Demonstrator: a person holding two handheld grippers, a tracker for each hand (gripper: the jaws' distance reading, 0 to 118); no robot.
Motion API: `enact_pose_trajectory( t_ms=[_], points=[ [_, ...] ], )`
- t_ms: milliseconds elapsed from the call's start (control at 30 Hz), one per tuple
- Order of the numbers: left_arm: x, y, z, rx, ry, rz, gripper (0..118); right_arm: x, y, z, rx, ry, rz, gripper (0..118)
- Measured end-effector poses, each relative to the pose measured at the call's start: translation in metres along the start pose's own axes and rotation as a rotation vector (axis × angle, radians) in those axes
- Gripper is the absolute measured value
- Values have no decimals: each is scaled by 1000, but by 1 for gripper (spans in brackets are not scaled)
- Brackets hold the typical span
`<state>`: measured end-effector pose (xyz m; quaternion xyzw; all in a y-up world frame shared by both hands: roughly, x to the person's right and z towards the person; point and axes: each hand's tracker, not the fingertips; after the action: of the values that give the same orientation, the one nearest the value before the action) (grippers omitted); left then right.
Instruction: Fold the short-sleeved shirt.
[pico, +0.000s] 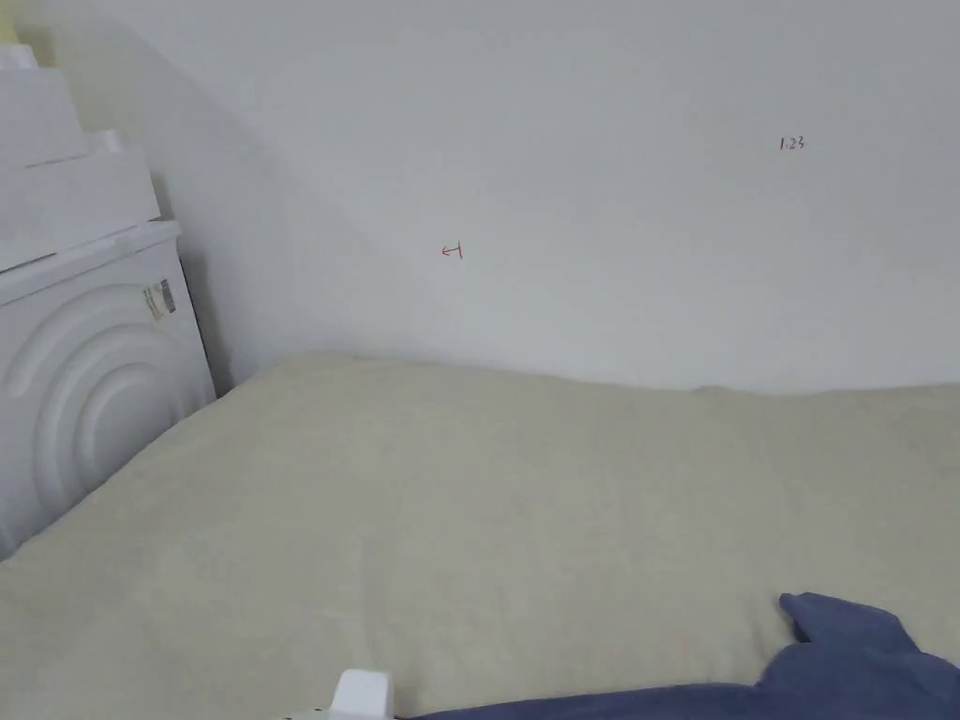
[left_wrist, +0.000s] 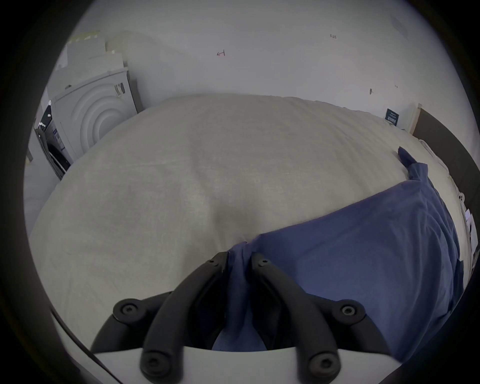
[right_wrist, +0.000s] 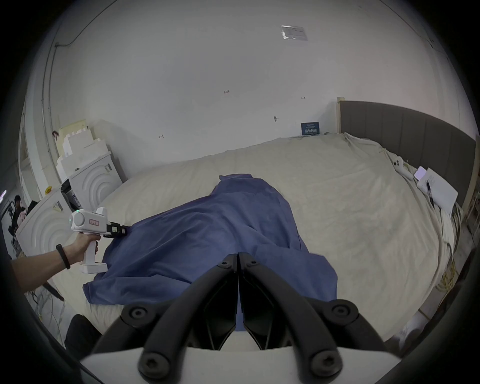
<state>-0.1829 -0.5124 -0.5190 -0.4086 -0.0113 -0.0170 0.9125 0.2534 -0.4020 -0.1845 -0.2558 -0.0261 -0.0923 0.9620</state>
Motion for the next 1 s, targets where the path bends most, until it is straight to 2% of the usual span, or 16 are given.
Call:
enact_pose_trajectory(
  t_ms=[33, 67, 167, 200, 267, 400, 500, 633, 700, 767, 800, 833, 867, 933, 967, 1000],
  points=[
    [0, 0, -2, -10, -4, -18, 15, 1, 7, -6, 0, 17, 30, 4],
    [1, -1, -1, -10, -5, -41, 15, 3, 16, -14, -8, 33, 59, 19],
    [-1, -2, 2, -3, -7, -39, 15, 18, 46, -52, -36, 54, 134, 98],
    [-3, -2, 2, -2, -17, -31, 15, 23, 61, -72, -81, 60, 157, 103],
    [-7, -1, 2, -4, -35, -10, 15, 32, 89, -110, -58, 54, 167, 102],
    [-14, -3, 3, 3, -61, 15, 15, 52, 140, -221, -216, 32, 231, 102],
    [-9, -4, 8, 8, -58, 32, 15, 63, 160, -304, -337, -13, 236, 102],
    [-7, -1, 4, -4, -28, 1, 15, 89, 160, -386, -427, -74, 137, 96],
    [-9, -1, 4, -12, -29, 7, 15, 97, 153, -409, -441, -77, 157, 94],
    [-10, 0, 3, -13, -34, 20, 15, 98, 143, -423, -468, -134, 185, 80],
    [-10, 0, 3, -11, -33, 22, 15, 96, 136, -423, -478, -128, 194, 73],
    [-9, -2, 3, -6, -28, 27, 15, 96, 131, -420, -457, -108, 190, 71],
    [-6, -3, 3, -1, -20, 21, 15, 92, 131, -412, -404, -134, 196, 66],
    [-2, -3, 1, 0, -4, 5, 15, 85, 127, -401, -385, -55, 201, 39],
    [-2, -2, 1, -2, 1, 6, 15, 80, 125, -398, -379, -106, 252, 23],
    [-2, -2, 1, -3, 4, 9, 15, 79, 125, -396, -381, -106, 277, 6]
  ],
)
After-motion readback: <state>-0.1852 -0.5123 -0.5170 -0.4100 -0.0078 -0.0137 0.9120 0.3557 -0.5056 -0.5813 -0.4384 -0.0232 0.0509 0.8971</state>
